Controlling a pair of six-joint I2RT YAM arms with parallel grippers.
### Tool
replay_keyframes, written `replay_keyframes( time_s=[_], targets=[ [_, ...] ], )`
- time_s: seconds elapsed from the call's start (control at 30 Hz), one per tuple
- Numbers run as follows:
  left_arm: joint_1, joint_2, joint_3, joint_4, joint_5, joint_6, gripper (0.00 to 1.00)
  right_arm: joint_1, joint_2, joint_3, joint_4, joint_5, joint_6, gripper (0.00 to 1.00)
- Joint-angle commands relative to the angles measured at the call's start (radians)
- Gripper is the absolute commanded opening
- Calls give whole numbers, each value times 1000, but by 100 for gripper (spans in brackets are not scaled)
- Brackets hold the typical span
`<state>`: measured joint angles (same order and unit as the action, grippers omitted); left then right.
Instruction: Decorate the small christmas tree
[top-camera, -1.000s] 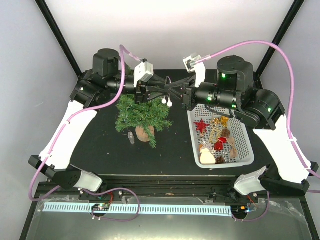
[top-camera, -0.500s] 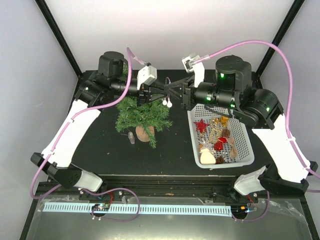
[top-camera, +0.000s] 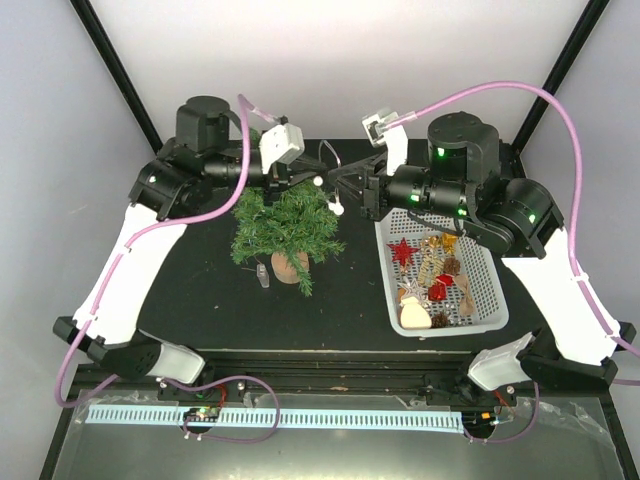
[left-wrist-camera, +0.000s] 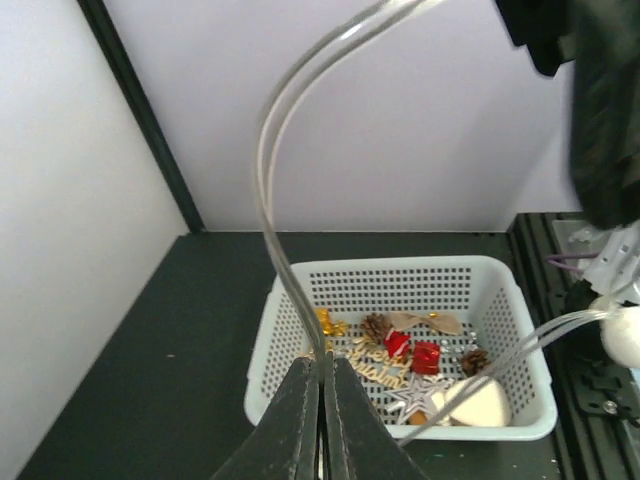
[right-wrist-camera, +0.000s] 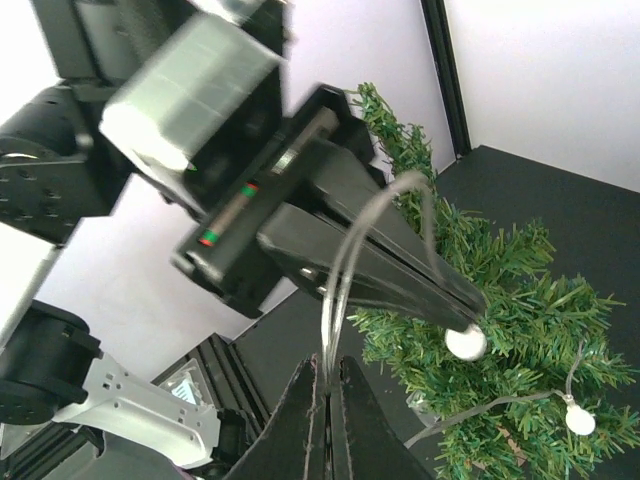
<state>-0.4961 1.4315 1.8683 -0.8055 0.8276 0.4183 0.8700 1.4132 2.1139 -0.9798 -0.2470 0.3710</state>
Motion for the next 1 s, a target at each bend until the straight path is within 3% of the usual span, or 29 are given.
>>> replay_keyframes(
  time_s=[0.0,0.43,0.97],
  targets=[
    [20,-78,54,-55,-81,60,2,7,-11,-18,29,-11,-6,1],
    [73,-246,5,-85,-241,104,2,7,42,-4,47,-114,3,1],
    [259,-379,-40,-9,-318,54,2,7,119,103,68,-201,27,1]
  ],
)
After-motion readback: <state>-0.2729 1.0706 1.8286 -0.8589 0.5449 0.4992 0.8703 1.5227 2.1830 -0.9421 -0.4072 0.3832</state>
